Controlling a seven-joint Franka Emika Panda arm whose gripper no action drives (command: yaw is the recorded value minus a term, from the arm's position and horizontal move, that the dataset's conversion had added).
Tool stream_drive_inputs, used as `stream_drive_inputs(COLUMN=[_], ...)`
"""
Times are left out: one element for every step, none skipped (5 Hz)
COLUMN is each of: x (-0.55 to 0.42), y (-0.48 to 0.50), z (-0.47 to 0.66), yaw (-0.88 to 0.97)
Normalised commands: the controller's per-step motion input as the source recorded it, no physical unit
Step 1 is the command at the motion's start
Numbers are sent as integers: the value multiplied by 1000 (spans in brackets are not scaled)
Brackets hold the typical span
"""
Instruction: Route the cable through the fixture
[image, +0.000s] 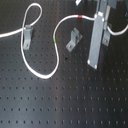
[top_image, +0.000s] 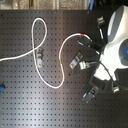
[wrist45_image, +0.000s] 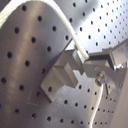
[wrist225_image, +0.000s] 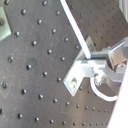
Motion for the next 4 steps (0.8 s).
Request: stream_drive_inputs(x=[-111, -154, -154, -79], y=[43, -57, -262, -393], z=[-385, -475, -163, -115], yaw=[71, 71, -211, -346])
